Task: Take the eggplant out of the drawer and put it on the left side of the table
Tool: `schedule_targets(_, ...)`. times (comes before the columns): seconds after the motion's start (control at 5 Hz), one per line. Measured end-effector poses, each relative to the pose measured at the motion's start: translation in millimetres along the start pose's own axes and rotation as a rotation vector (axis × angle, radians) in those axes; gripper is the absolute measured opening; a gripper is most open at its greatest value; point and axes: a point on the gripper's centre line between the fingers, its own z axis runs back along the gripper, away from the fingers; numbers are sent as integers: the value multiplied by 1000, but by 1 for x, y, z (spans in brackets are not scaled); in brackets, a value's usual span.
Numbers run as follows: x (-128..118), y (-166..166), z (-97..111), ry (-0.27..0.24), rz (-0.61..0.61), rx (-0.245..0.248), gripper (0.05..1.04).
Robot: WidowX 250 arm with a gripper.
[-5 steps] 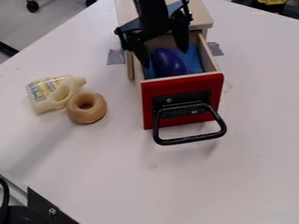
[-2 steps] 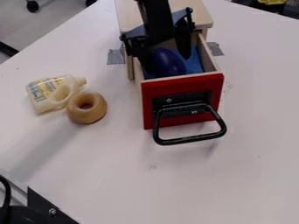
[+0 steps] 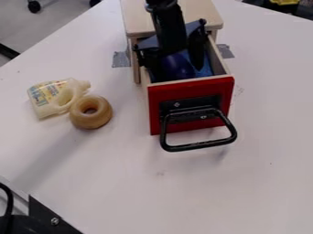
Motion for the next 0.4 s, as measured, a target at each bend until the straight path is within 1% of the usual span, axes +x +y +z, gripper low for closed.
schedule_targets(0.2, -5, 1, -4, 14, 11, -14, 999)
schedule_targets(0.4, -8, -2, -9, 16, 13, -37, 964)
